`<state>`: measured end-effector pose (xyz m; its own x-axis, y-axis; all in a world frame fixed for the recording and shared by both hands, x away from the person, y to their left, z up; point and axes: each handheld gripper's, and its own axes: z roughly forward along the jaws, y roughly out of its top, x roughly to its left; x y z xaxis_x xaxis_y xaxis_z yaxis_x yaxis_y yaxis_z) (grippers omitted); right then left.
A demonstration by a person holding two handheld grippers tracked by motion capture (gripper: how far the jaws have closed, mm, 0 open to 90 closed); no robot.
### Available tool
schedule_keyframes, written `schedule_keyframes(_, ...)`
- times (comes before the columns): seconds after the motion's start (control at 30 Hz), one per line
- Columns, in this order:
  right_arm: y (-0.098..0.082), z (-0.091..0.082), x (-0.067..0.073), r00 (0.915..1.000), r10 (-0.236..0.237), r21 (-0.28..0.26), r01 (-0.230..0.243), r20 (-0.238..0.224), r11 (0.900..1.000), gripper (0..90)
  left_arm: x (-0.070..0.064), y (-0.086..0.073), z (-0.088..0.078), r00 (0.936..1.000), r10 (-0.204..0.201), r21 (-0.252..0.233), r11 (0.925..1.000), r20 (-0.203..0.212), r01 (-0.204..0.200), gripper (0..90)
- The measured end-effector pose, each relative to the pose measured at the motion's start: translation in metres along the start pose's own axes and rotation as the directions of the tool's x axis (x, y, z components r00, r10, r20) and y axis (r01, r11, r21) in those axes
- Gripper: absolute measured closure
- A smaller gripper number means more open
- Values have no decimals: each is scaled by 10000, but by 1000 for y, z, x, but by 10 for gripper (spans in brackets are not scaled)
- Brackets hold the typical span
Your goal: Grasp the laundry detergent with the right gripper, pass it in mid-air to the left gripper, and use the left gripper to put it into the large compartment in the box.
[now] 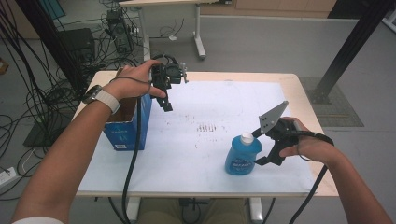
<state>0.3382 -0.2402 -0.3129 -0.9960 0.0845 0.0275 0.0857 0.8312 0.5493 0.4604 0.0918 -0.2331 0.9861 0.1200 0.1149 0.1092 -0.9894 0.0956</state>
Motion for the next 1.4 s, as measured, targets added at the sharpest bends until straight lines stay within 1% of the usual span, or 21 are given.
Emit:
schedule_keyframes(0.37, 1, 0, 1, 10000, -21, -77, 21, 41, 10000, 65, 0, 0, 0, 10000, -1, -17, 10000, -20, 1, 102)
schedule_keyframes(1.17, 0, 1, 1, 10000, -16, -58, 16, 17, 10000, 64, -1, 0, 1, 10000, -26, -37, 10000, -28, 26, 103)
schedule_keyframes(1.2, 0, 0, 1, 10000, 40, -39, -40, 12, 10000, 64, -1, 0, 1, 10000, -16, -28, 10000, -37, 16, 103)
schedule_keyframes(1.4, 0, 1, 1, 10000, -20, -60, 20, 30, 10000, 64, -1, 0, 1, 10000, -17, -23, 10000, -19, 17, 103)
